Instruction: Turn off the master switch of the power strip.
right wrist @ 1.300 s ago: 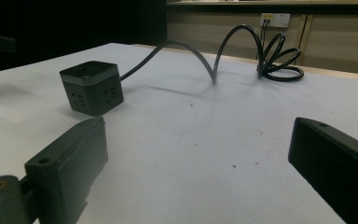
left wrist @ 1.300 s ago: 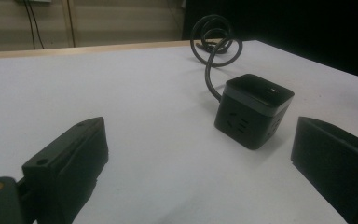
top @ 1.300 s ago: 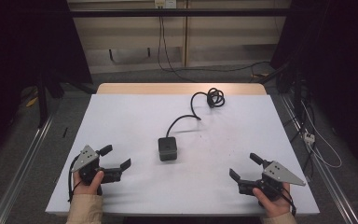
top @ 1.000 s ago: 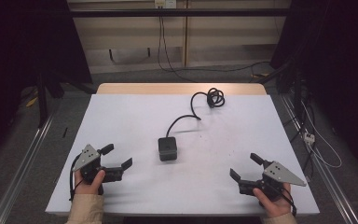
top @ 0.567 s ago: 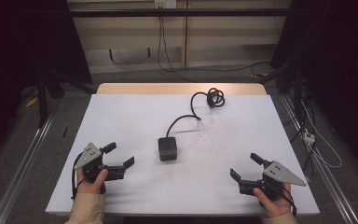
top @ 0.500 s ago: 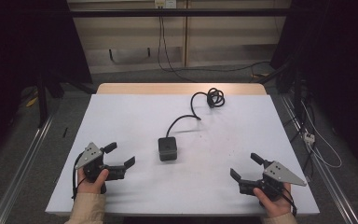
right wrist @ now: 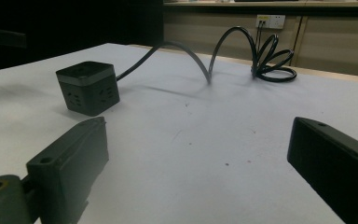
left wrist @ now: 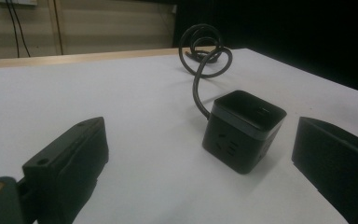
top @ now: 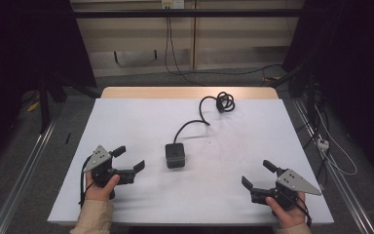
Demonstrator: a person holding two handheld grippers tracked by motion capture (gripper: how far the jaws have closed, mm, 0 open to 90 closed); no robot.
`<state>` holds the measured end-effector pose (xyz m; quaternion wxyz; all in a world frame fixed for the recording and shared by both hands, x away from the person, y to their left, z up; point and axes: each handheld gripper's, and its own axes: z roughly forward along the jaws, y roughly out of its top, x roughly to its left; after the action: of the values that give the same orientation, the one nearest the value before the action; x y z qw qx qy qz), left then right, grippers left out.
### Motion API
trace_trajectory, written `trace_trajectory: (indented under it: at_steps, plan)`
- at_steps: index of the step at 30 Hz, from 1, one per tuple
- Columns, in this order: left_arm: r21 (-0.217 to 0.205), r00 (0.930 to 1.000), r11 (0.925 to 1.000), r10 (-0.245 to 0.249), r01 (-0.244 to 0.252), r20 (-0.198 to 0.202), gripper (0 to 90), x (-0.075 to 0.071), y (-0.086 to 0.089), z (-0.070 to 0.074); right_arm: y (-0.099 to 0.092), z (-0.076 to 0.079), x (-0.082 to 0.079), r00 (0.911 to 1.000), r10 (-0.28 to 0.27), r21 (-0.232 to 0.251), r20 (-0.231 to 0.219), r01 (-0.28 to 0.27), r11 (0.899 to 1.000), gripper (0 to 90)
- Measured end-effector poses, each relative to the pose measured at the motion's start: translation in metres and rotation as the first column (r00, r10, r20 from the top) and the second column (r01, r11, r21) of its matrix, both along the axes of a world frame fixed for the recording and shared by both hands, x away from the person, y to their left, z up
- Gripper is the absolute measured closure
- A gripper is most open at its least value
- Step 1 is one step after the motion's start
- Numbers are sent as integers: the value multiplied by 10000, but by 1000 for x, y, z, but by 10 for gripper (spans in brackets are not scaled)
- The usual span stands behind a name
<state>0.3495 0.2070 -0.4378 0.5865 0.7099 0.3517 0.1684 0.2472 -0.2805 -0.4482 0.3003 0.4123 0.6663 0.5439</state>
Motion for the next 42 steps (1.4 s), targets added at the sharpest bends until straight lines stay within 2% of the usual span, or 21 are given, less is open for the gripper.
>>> trace_trajectory:
  at_steps: [20, 33, 35, 42]
  plan:
    - [-29, 9996, 9996, -293, 293, 42, 44, 10, -15, 3, 1, 0, 0, 10000, 53, -29, 10, -53, 10000, 44]
    - [-72, 9985, 9985, -547, 546, -69, 44, 14, -23, 3, 2, 0, 1, 10000, 82, -21, 5, -82, 10000, 44]
    - [14, 9985, 9985, -544, 545, -75, 44, 15, -23, 3, 2, 0, 1, 10000, 84, -19, 1, -84, 10000, 44]
    - [-88, 9984, 9985, -550, 548, -141, 44, 17, -28, 4, 3, 0, 1, 9999, 101, -17, -22, -101, 9999, 44]
